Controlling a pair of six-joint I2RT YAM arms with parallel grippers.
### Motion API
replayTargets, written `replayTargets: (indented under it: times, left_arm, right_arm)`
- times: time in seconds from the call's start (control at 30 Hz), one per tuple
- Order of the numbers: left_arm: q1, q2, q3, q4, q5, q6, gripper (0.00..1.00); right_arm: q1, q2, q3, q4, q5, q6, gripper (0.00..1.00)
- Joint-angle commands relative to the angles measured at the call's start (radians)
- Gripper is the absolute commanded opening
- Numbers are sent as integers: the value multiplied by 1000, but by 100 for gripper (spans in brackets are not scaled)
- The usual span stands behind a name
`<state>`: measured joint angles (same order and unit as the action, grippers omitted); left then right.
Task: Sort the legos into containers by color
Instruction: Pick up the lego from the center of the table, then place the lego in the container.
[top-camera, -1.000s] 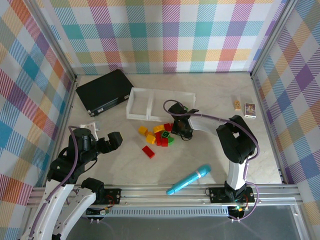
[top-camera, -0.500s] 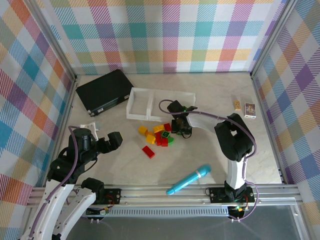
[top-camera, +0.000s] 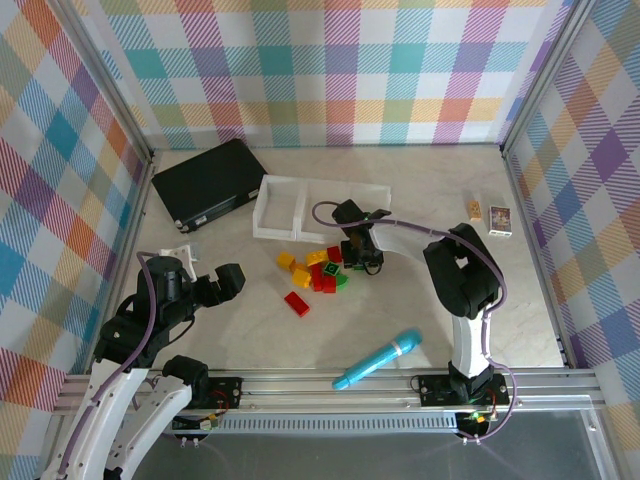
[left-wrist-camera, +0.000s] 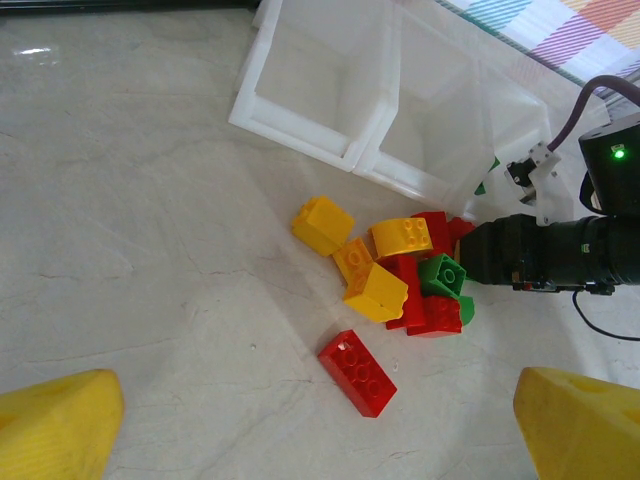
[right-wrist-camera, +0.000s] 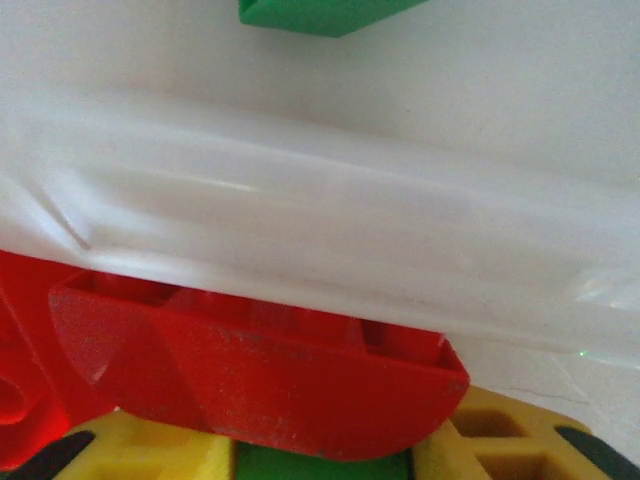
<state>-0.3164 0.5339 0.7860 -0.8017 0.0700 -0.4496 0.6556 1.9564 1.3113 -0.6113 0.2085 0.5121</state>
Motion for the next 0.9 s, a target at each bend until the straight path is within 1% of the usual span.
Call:
replayTargets:
  times: [0.0, 0.13, 0.23, 0.33, 0.43, 0.5, 0.6, 0.7, 0.87]
  left_arm:
    - [-7, 2, -4, 19, 14, -5, 99]
    - [-7, 1, -5, 20, 14, -4, 99]
    - [-7, 3, -4, 20, 15, -6, 99]
    - [-7, 3, -5, 21, 15, -4, 100]
    - [-7, 3, -5, 23, 16, -5, 100]
    - [-7, 3, -6, 22, 17, -5, 100]
    - [-7, 2, -3, 17, 19, -5, 100]
    - [-7, 0, -3, 15, 19, -5, 100]
    - [-9, -6, -1, 12, 19, -5, 100]
  right_arm:
    - [4, 0, 11, -43, 1, 5, 37]
    - [4, -73, 9, -62, -1, 1, 32]
    - [5, -147, 22, -82, 3, -9, 30]
    - [4, -207, 53, -100, 16, -27, 29]
    - [1, -234, 103, -104, 39, -63, 30]
    - [-9, -220, 157, -113, 65, -99, 30]
    - [-45, -159, 265, -142, 73, -148, 30]
    - [-87, -87, 370, -166, 50, -178, 30]
    - [-145, 28, 491, -188, 17, -224, 28]
